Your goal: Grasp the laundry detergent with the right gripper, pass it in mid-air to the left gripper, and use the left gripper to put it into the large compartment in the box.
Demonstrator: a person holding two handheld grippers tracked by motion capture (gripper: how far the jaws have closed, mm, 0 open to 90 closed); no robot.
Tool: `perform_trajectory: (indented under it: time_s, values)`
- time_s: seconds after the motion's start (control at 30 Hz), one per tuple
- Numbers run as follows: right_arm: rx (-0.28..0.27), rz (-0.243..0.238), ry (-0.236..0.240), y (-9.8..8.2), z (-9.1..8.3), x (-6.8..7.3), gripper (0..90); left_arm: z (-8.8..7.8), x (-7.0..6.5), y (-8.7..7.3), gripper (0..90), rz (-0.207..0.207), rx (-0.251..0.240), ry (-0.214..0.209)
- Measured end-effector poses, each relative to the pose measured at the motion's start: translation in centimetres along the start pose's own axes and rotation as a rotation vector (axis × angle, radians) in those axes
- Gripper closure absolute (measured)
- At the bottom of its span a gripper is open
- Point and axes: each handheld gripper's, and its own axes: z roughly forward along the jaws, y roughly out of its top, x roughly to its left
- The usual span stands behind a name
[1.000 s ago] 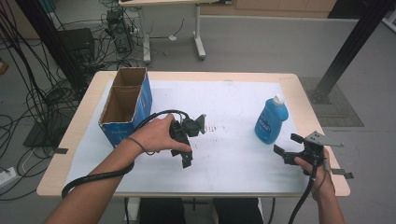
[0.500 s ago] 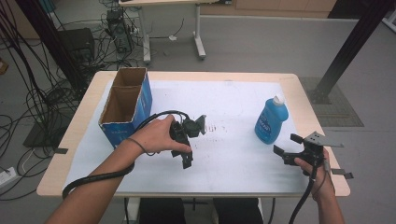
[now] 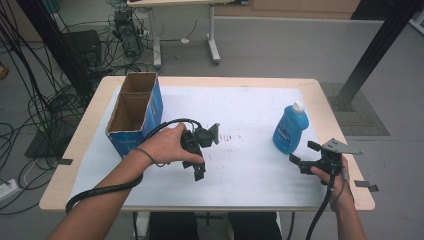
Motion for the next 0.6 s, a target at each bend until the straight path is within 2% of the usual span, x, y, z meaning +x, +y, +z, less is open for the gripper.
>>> perform_trajectory:
  time_s: [0.47,0.6]
  values:
    - [-0.027,-0.016,-0.019,0.1,2.3,0.2,2.7,0.3,-0.1,0.3,9.9,0.009,0.003,0.002]
    - [-0.039,-0.027,-0.041,0.1,3.0,0.4,2.9,0.3,0.0,0.4,9.9,0.010,0.002,0.000]
